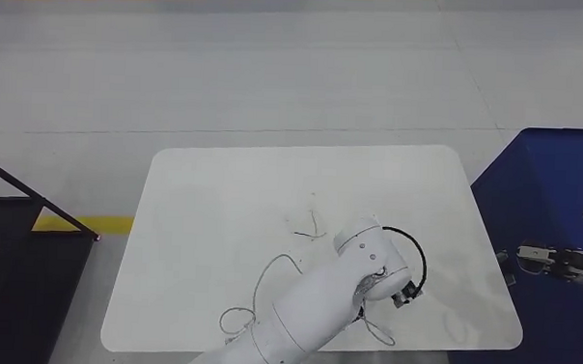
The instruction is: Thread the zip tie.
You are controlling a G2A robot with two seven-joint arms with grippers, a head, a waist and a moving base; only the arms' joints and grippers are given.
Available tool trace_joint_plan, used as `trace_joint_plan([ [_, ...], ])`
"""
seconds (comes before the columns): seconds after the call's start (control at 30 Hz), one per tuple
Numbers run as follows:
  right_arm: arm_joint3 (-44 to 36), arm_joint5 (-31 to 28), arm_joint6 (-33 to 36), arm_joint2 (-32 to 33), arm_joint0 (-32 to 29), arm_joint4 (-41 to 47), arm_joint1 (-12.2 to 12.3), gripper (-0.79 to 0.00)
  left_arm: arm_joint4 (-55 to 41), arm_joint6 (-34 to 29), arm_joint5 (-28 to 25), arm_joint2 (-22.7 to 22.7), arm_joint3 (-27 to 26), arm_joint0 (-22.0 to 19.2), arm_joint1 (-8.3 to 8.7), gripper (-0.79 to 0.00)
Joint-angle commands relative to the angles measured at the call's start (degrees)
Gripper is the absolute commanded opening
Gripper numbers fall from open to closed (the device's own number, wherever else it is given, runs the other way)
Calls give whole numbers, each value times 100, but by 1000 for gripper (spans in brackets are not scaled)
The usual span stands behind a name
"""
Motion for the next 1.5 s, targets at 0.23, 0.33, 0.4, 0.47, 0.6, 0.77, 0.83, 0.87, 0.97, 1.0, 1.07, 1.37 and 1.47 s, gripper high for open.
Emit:
trace_joint_plan([
  [0.23, 0, 0, 0, 0, 0, 0, 0, -785, -470, -704, -1296, 367, 1718, -1159, -356, 0],
  [0.33, 0, 0, 0, 0, 0, 0, 0, -785, -315, -783, -1627, 540, 2061, -1238, -400, 0],
  [0.4, 0, 0, 0, 0, 0, 0, 0, -785, -321, -828, -1741, 596, 2293, -1333, -415, 0],
  [0.47, 0, 0, 0, 0, 0, 0, 0, -785, -489, -752, -1766, 640, 2493, -1394, -436, -55],
  [0.6, 0, 0, 0, 0, 0, 0, 0, -785, -903, -625, -1698, 669, 2815, -1579, -465, -114],
  [0.77, 0, 0, 0, 0, 0, 0, 0, -785, -1316, -758, -1602, 743, 3149, -1753, -484, -191],
  [0.83, 0, 0, 0, 0, 0, 0, 0, -785, -1485, -840, -1602, 744, 3301, -1811, -487, -234],
  [0.87, 0, 0, 0, 0, 0, 0, 0, -785, -1564, -879, -1577, 745, 3377, -1842, -488, -240],
  [0.97, 0, 0, 0, 0, 0, 0, 0, -785, -1715, -1068, -1539, 783, 3594, -1898, -493, -348],
  [1.0, 0, 0, 0, 0, 0, 0, 0, -785, -1797, -1111, -1466, 784, 3679, -1912, -493, -348],
  [1.07, 0, 0, 0, 0, 0, 0, 0, -785, -1846, -1175, -1453, 823, 3880, -1963, -498, -345],
  [1.37, 0, 0, 0, 0, 0, 0, 0, -785, -2240, -1432, -1157, 1051, 4312, -2024, -528, -394],
  [1.47, 0, 0, 0, 0, 0, 0, 0, -785, -2318, -1683, -1080, 1132, 4359, -2029, -525, -413],
])
